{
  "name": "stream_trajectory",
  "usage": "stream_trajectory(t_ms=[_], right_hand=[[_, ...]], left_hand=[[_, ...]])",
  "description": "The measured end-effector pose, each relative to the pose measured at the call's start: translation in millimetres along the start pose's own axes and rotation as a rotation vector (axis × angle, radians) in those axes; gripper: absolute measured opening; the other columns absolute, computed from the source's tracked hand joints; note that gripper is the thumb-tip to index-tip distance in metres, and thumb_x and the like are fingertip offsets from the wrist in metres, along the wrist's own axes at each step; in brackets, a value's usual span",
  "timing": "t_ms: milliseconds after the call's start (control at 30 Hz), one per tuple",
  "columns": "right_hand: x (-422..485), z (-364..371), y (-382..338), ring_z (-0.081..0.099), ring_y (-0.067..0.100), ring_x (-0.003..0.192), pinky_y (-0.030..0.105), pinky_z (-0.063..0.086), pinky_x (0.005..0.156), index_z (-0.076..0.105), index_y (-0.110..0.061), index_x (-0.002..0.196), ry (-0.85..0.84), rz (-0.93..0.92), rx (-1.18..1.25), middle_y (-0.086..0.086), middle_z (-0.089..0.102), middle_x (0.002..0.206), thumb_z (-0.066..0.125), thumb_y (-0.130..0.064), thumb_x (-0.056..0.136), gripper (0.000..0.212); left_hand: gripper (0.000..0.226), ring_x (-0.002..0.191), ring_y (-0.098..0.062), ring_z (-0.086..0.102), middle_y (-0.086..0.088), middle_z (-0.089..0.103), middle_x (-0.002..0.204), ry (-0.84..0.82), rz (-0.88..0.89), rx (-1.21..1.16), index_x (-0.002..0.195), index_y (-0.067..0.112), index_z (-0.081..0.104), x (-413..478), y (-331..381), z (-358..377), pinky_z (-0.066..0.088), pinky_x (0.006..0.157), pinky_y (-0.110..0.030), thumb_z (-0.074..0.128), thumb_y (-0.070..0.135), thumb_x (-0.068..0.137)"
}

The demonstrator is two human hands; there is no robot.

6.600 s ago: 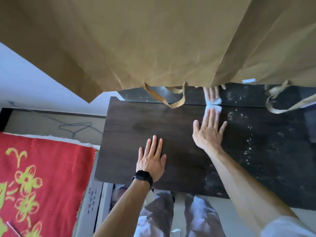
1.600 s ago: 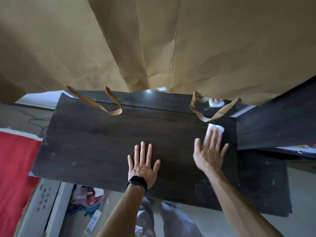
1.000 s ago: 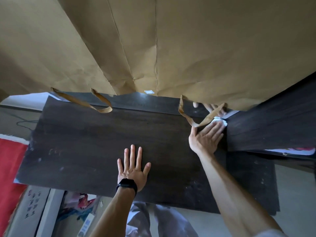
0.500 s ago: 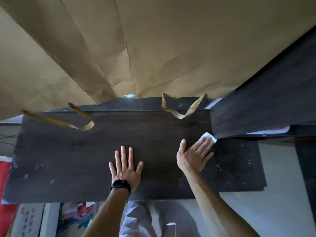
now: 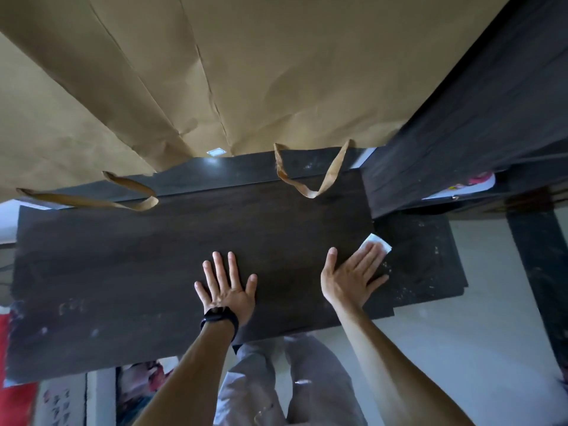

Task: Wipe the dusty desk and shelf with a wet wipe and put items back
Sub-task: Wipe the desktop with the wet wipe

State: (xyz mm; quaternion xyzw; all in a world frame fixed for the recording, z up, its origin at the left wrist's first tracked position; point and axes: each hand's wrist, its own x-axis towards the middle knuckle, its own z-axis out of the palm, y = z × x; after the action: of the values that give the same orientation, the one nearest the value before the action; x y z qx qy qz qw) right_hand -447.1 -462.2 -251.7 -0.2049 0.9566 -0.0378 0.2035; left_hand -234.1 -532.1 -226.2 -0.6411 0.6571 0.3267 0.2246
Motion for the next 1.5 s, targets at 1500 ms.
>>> stream_trajectory(t_ms=[1500], right_hand=[[-79.9,21.2,59.1,-0.011,0.015,0.153,0.056,0.003,0.122,-0.002,-0.014,0.158,-0.107,-0.805,-0.179,0.002,-0.007,0.167,0.018,-0.055,0.102,0.072]], left_hand=[[0.065,0.151,-0.016,-0.015,0.006,-0.019,0.164,0.252,0.0,-0.041,0.157,0.029,-0.009,-70.9,-36.7,69.0,0.002,0.122,-0.055,0.019,0.05,0.102]])
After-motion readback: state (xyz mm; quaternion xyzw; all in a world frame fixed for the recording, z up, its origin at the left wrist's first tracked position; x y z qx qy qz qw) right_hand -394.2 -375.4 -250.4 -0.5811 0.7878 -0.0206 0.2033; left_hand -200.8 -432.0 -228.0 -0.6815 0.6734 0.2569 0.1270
